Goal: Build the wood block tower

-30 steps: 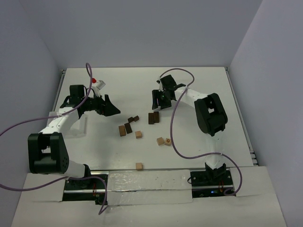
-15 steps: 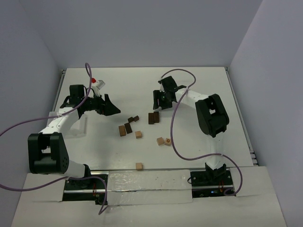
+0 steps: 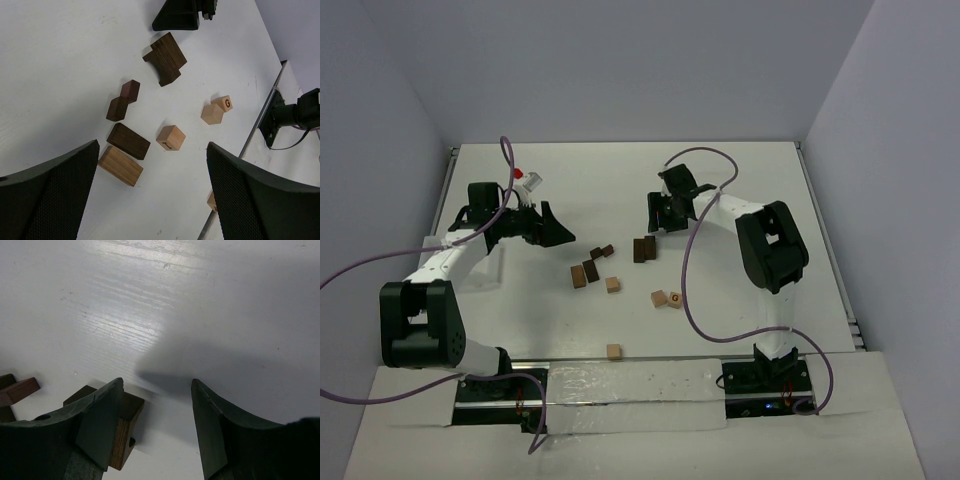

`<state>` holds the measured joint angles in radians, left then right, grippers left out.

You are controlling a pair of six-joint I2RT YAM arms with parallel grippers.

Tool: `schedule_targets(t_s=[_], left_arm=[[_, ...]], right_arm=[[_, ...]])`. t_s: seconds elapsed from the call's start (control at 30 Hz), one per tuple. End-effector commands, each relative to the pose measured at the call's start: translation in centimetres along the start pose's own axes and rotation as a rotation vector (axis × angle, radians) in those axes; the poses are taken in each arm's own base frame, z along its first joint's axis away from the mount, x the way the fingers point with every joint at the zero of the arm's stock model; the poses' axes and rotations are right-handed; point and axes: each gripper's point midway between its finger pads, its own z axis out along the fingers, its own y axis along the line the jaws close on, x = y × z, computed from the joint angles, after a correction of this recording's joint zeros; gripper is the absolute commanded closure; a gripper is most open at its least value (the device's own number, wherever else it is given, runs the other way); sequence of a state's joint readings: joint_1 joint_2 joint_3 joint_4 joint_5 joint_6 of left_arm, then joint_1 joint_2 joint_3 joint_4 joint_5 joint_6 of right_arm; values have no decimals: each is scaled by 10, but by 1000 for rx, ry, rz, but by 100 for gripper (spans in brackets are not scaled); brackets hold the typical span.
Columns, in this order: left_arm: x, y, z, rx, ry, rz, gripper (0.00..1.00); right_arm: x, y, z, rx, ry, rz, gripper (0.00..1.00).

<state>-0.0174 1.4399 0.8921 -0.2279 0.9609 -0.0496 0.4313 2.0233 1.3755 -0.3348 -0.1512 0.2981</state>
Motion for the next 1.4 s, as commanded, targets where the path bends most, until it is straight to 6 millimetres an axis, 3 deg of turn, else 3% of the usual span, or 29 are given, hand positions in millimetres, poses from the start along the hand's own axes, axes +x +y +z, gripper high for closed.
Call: schedule_targets(t_s=[0.0,1.37], left_arm=[[-16,-7,-6,5,-49,52,6],[-21,-7,-5,16,-51,47,6]], right_arm=[[47,-30,6,100,136,19,35],[65,-15,4,68,155,-37,35]])
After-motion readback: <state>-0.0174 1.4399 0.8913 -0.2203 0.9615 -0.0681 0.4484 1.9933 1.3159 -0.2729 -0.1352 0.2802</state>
